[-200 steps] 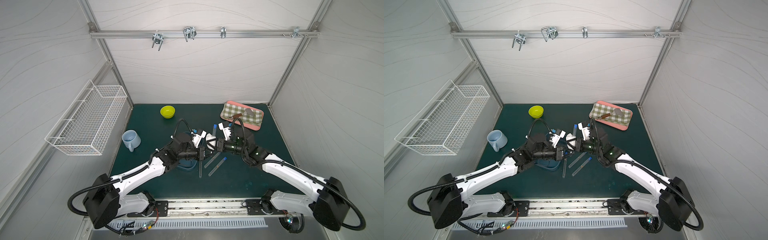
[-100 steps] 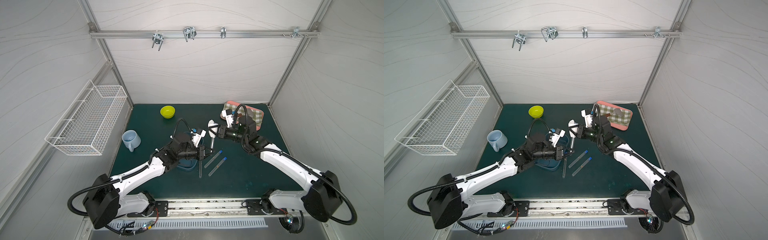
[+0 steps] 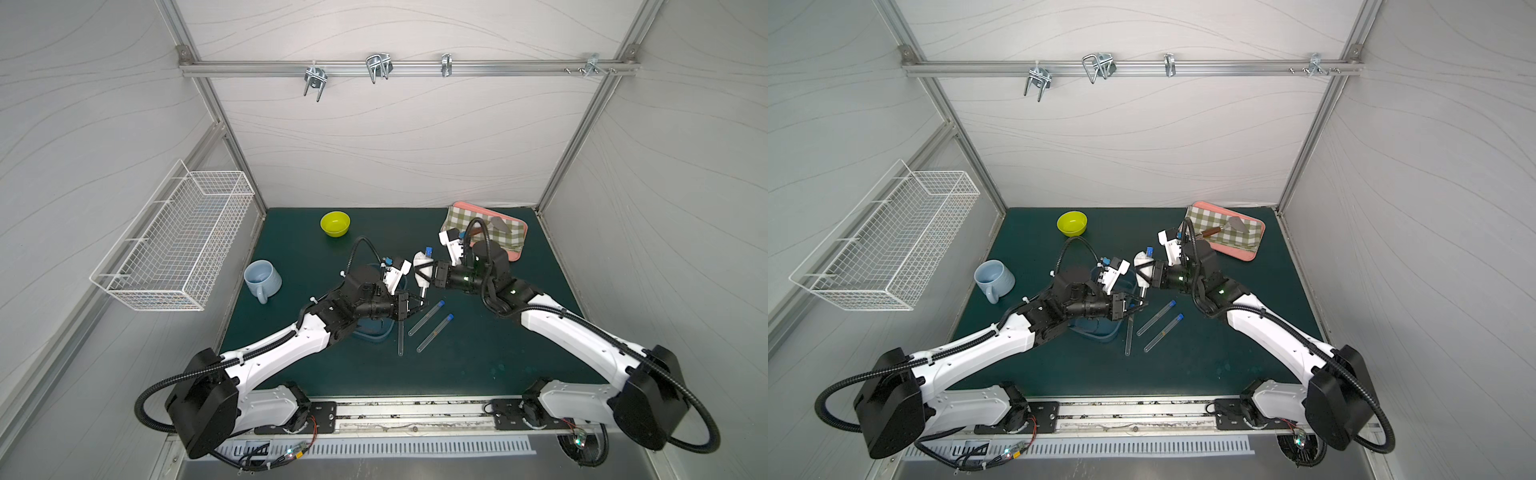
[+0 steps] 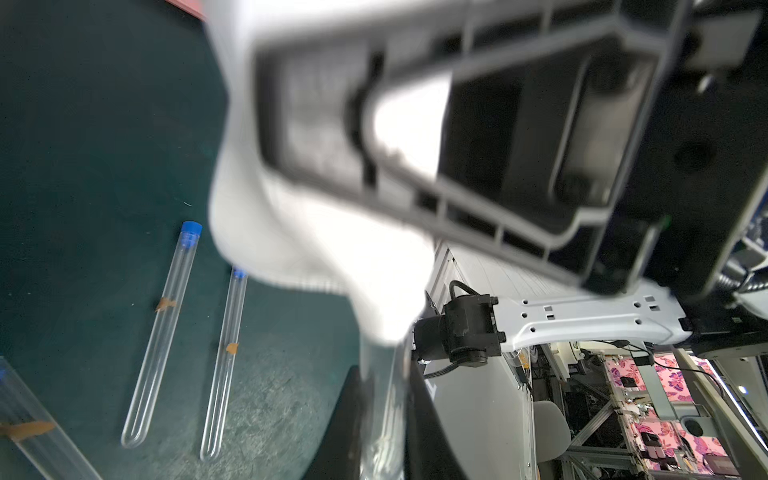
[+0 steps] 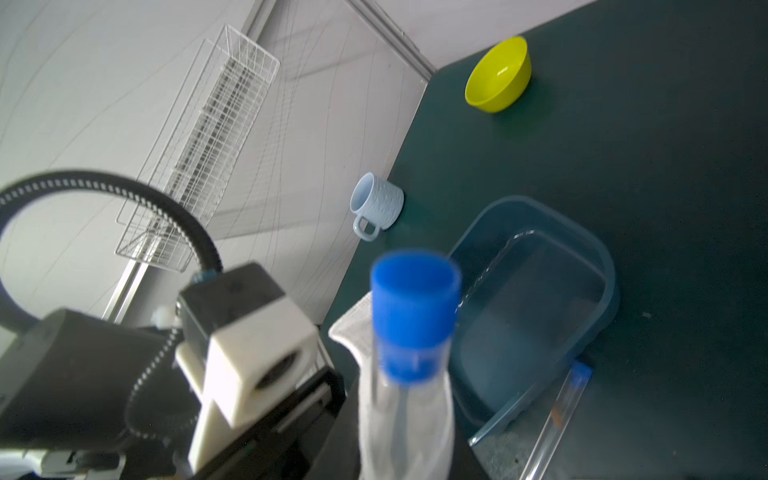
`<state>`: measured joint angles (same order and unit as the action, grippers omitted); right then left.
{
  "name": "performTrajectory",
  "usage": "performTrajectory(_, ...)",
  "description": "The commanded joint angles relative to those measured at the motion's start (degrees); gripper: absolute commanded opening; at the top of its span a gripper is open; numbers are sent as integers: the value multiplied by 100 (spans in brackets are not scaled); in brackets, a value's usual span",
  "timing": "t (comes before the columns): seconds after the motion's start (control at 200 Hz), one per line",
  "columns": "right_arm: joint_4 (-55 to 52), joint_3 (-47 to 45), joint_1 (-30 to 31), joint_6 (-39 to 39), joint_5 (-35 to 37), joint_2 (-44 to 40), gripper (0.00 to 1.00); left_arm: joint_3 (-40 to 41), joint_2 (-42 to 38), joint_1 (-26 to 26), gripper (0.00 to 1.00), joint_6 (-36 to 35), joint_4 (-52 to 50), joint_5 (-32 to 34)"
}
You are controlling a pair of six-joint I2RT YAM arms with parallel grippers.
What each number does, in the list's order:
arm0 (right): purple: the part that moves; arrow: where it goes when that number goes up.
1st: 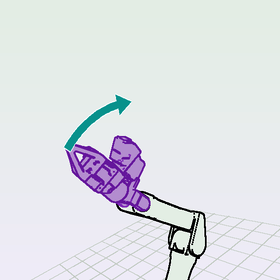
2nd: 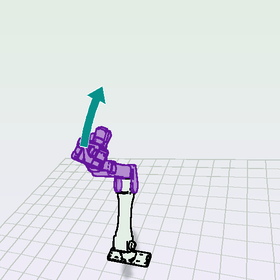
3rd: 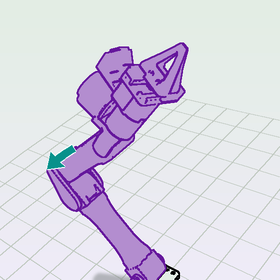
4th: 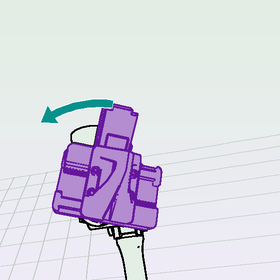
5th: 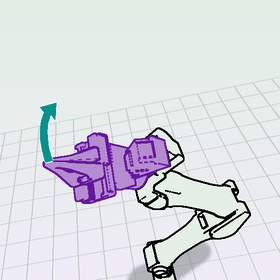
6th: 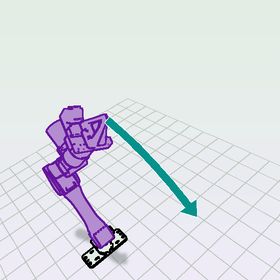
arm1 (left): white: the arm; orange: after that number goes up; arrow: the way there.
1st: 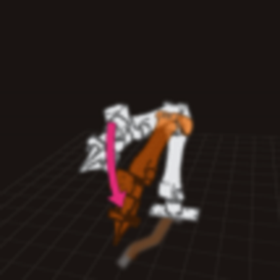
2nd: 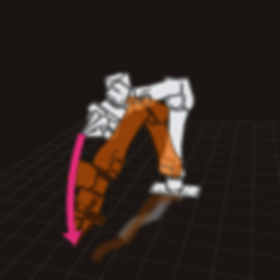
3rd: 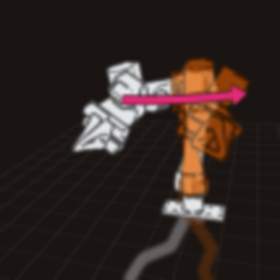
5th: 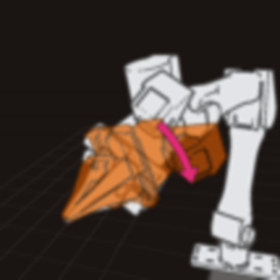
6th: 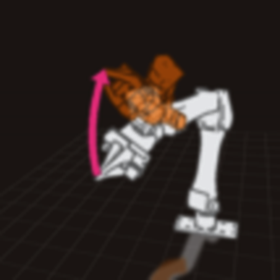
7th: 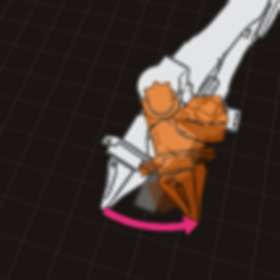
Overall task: Wipe the exteriors of test tubes
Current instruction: Wipe the dirt from the test tube.
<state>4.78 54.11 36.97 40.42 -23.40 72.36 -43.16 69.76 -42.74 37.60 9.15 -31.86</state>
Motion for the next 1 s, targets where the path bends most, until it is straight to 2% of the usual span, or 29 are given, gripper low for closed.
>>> performTrajectory(0.0, -287, 407, -266, -293, -111, 225, 21, -210, -192, 15, 7, -116, 366, -84)
performTrajectory(0.19, 140, 69, -186, 156, -196, 85, 21, -264, -254, 18, 7, -148, 283, -64)
performTrajectory(0.49, 372, -869, 639, 607, 643, -533, 20, -203, -235, 16, 7, -122, 298, -39)
performTrajectory(0.61, 192, -755, 547, 429, 675, -498, 20, -176, -233, 19, 7, -71, 369, -32)
performTrajectory(0.845, -73, 116, 52, 21, 200, -99, 20, -140, -296, 16, 7, -52, 373, -15)
performTrajectory(0.995, 125, -122, 181, 236, 209, -170, 20, -189, -283, 16, 7, -52, 377, -7)
